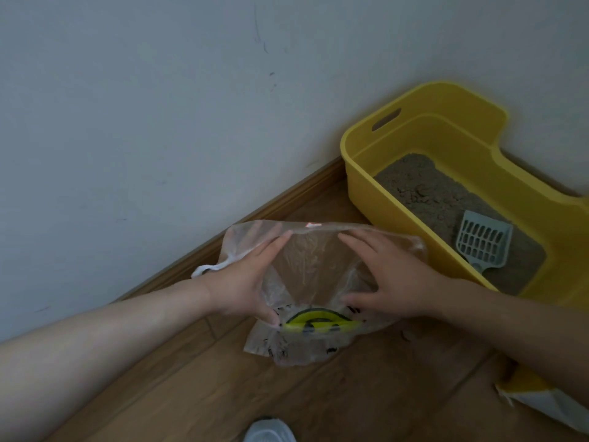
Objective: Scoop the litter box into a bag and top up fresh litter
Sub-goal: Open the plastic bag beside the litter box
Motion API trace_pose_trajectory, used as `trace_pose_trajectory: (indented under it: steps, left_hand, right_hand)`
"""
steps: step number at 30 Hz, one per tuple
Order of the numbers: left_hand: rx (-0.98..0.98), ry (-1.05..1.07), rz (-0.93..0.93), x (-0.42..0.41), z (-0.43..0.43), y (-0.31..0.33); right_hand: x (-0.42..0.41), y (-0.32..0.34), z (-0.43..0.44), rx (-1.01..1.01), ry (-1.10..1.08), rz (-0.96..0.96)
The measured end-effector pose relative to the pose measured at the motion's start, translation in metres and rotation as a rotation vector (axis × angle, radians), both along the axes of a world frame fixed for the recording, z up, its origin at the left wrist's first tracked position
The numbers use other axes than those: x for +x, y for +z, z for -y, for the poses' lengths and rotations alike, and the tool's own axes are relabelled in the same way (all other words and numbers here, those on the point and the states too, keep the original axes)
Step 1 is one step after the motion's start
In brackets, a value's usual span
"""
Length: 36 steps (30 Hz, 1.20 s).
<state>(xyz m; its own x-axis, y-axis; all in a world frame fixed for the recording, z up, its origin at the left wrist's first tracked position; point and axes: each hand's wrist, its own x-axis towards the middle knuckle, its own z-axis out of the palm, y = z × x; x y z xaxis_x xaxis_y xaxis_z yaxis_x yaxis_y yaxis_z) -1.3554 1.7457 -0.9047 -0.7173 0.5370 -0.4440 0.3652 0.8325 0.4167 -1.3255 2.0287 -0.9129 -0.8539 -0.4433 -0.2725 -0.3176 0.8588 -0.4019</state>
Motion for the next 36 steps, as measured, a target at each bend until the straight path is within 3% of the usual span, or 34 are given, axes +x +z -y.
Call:
trace_pose_trajectory:
  steps: [4, 13, 16, 20, 23, 30, 36]
  left_hand:
    - [0.014, -0.001, 0.004, 0.000, -0.003, 0.006]
    - [0.014, -0.061, -0.083, -0.005, 0.001, 0.013]
    - [-0.069, -0.126, -0.231, -0.013, 0.002, 0.017]
    - [-0.101, -0.101, -0.389, -0.023, 0.000, 0.034]
    - [-0.117, -0.075, -0.455, -0.027, -0.009, 0.050]
    - [-0.184, -0.233, -0.397, -0.026, -0.032, 0.038]
    - [-0.278, -0.300, -0.374, -0.036, -0.042, 0.020]
  right_hand:
    - [-0.007, 0.005, 0.013, 0.057, 0.074, -0.134]
    - [0.000, -0.004, 0.008, 0.274, 0.285, 0.068]
    - [-0.003, 0.002, 0.006, 0.243, 0.239, -0.094]
    - [-0.009, 0.012, 0.004, 0.119, 0.202, -0.503]
    - [-0.016, 0.019, 0.002, 0.041, 0.234, -0.656]
    - [-0.006, 0.008, 0.002, 0.105, 0.453, -0.684]
    - [0.000, 0.002, -0.002, 0.153, 0.436, -0.609]
